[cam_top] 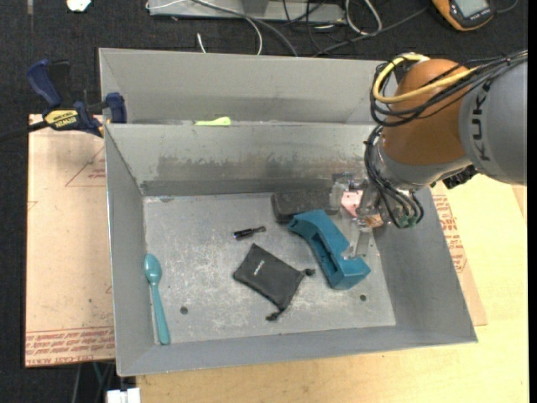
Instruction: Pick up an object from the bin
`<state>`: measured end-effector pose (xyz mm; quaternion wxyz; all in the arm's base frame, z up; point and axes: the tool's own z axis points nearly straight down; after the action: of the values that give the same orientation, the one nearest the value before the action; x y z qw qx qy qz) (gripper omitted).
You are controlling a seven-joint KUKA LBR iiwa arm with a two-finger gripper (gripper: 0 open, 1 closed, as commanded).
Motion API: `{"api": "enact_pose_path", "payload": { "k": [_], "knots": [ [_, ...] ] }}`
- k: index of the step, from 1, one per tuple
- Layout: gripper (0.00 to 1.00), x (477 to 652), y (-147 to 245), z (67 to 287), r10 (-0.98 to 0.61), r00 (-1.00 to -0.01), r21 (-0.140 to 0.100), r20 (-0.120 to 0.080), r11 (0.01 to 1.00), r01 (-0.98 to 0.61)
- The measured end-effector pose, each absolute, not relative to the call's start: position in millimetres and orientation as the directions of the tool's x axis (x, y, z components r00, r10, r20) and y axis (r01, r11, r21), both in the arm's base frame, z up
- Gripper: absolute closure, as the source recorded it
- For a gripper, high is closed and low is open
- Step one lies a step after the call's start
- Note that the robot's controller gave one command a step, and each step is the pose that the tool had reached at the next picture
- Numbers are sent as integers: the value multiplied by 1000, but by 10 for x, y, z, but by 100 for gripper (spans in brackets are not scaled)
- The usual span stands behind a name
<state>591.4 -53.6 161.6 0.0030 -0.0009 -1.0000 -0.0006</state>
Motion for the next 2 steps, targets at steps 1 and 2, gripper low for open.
{"api": "enact_pose_path", "payload": {
  "k": [1, 2],
  "knots": [
    [0, 5930, -533, 1661, 0, -1000, 1, -1, 1000, 0],
    [0, 5849, -103, 1174, -83, -997, 0, -5, 997, -83]
  ]
}}
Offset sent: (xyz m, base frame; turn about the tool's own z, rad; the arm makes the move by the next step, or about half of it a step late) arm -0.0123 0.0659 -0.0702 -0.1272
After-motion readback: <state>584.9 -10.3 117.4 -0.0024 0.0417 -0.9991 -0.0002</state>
